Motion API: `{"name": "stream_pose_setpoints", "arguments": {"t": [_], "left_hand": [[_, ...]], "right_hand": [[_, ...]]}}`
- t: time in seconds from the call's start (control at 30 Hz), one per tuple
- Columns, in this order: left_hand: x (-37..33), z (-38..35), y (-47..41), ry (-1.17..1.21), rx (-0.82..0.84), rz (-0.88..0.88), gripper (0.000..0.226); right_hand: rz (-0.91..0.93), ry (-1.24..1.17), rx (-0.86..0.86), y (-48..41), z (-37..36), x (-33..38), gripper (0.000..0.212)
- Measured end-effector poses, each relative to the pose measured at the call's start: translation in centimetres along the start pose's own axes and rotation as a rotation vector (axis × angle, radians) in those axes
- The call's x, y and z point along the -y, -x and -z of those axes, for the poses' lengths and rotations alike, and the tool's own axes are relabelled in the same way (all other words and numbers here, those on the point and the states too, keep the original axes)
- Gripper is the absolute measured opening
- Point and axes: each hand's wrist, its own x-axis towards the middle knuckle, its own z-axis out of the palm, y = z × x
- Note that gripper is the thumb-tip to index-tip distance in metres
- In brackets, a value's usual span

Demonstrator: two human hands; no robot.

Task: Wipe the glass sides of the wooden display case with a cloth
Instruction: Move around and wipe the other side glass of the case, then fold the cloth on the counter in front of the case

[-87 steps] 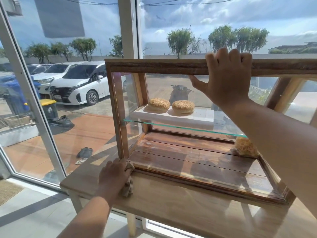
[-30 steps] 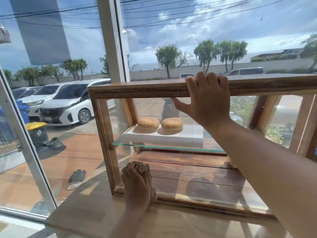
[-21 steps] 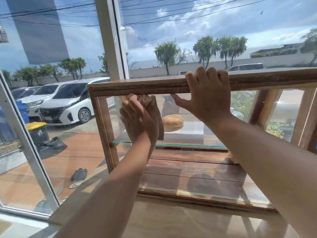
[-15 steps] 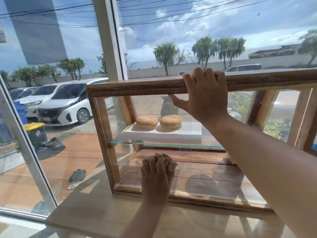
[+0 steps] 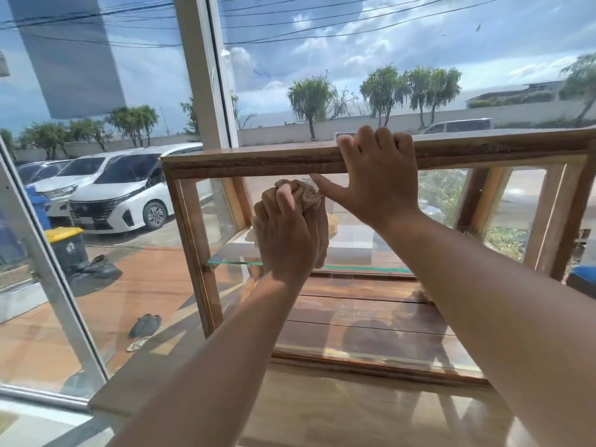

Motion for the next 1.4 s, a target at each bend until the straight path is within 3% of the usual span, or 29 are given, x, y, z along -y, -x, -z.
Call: {"name": "stream_pose_setpoints", "arguments": {"t": [0.07, 0.17, 0.23, 0.37, 0.43, 0.53, 0.57, 0.63, 0.73, 0.87, 0.97, 1.03, 1.13, 1.2, 1.3, 1.4], "left_hand": [[-0.2, 0.6, 0.2, 0.014, 0.045, -0.042, 0.051], [0.4, 2.0, 3.3, 0.139, 0.259, -0.129, 0.047], [0.7, 2.7, 4.9, 0.25, 0.351, -0.013, 0.042], [-0.6, 3.8, 6.7, 0.522, 0.507, 0.367, 0.085], [-1.6, 4.0, 8.0, 0.604, 0.598, 0.471, 0.081], [-2.6, 4.1, 10.5, 0.625, 0.63, 0.511, 0.05], [-2.9, 4.0, 11.2, 0.626, 0.669, 0.537, 0.048], [-3.4, 3.8, 12.5, 0.663, 0.82, 0.635, 0.043], [-3.5, 3.3, 13.8, 0.729, 1.031, 0.676, 0.034], [-2.8, 2.7, 14.2, 0.577, 1.119, 0.485, 0.023], [-3.0, 2.6, 13.9, 0.437, 1.137, 0.361, 0.029], [-3.2, 2.5, 13.4, 0.476, 1.125, 0.409, 0.036], [-2.8, 2.4, 12.8, 0.588, 1.084, 0.623, 0.045], [-2.2, 2.2, 13.6, 0.535, 1.08, 0.66, 0.045], [-1.0, 1.7, 16.8, 0.306, 1.092, 0.668, 0.042], [0.3, 1.8, 20.9, 0.012, 1.064, 0.356, 0.039]], "right_hand": [[-0.05, -0.107, 0.037, 0.2, 0.9, 0.2, 0.062], [-0.025, -0.226, 0.071, 1.0, 1.9, -0.4, 0.055], [0.037, -0.243, 0.09, 2.0, 2.8, -1.2, 0.049], [-0.001, -0.267, 0.092, 7.6, 5.6, -1.7, 0.031], [-0.275, -0.522, 0.297, 11.2, 7.0, -1.1, 0.025], [-0.919, -1.003, 0.719, 15.1, 8.9, -0.1, 0.036], [-1.059, -1.148, 0.856, 16.3, 9.3, -0.1, 0.043], [-1.141, -1.344, 1.076, 18.7, 10.1, -0.1, 0.046], [-1.151, -1.229, 1.129, 21.2, 11.5, -1.0, 0.024], [-1.27, -1.159, 1.172, 22.5, 12.8, -3.2, 0.019], [-1.35, -1.111, 1.192, 22.6, 13.1, -4.1, 0.016], [-1.359, -1.104, 1.143, 22.3, 12.8, -4.3, 0.016], [-1.42, -1.165, 1.0, 21.4, 12.2, -4.3, 0.013], [-1.404, -1.124, 0.99, 21.8, 11.6, -4.0, 0.014], [-1.232, -0.819, 1.121, 25.0, 10.8, -2.8, 0.02], [-0.705, -0.37, 1.253, 29.0, 11.4, -0.7, 0.036]]}}
